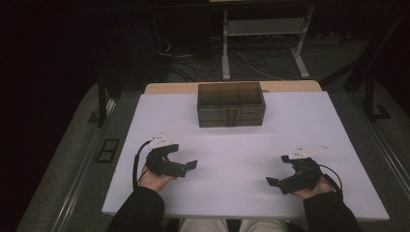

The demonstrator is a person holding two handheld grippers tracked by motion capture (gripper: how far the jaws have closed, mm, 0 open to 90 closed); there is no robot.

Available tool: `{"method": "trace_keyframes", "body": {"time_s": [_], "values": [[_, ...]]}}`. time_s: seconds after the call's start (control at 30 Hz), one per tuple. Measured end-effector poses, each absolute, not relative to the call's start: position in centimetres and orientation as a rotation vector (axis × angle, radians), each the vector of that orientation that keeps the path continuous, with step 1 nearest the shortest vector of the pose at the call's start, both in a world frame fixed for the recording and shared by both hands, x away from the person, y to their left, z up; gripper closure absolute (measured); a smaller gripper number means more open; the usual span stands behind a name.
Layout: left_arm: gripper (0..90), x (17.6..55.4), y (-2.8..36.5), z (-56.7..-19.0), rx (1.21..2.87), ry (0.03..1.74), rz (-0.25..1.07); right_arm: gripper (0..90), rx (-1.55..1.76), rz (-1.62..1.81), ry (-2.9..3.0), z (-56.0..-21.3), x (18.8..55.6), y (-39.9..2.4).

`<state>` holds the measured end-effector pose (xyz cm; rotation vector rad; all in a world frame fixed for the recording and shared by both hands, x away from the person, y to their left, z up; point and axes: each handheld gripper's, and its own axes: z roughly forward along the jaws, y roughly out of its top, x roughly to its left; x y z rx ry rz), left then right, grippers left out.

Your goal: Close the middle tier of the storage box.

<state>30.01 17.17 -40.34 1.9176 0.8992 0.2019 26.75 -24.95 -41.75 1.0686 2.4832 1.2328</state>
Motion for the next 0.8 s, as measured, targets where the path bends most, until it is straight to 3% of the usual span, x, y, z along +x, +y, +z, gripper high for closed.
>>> {"method": "trace_keyframes", "body": {"time_s": [0.8], "values": [[0.0,27.2,19.2,-41.9,1.884,0.894,0.235,0.5,1.087,1.245,2.477,-41.7,26.5,-25.2]]}}
